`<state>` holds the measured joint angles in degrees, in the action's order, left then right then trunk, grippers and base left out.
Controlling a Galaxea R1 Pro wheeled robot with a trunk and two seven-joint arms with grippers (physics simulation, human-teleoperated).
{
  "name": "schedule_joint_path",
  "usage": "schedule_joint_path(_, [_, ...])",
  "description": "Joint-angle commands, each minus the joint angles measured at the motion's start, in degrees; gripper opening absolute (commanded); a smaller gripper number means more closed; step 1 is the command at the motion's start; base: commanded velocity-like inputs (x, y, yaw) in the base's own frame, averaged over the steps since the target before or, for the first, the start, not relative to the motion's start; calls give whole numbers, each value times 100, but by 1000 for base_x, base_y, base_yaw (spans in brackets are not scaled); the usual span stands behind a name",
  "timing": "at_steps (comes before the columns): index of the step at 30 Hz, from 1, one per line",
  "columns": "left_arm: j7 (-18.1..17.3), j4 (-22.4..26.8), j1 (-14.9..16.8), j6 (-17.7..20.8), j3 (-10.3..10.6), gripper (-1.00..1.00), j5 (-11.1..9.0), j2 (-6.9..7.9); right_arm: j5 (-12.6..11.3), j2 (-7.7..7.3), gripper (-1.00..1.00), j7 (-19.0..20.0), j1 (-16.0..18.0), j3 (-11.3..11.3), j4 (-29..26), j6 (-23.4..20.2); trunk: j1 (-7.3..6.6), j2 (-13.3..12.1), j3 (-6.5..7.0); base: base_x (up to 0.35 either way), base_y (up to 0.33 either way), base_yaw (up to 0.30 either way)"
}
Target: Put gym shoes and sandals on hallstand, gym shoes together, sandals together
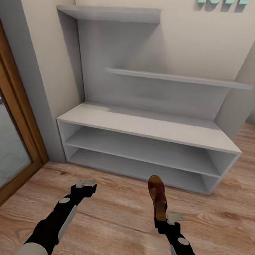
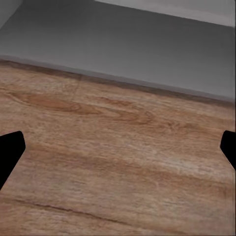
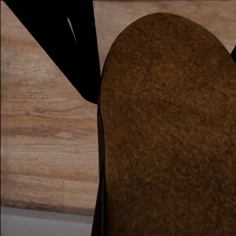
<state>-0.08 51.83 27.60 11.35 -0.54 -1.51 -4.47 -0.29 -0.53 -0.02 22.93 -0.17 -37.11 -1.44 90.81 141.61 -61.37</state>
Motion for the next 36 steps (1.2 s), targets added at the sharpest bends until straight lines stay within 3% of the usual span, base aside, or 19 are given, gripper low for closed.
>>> schedule_joint_path(1, [-1, 11, 0, 34, -6, 100, -16, -2, -23, 0, -100, -6, 2, -1, -5, -15, -1, 2, -5, 0, 0, -300])
schedule_joint_path(36, [-1, 11, 0, 34, -1, 100, -16, -2, -23, 0, -100, -6, 1, -1, -7, -15, -1, 2, -5, 0, 0, -300])
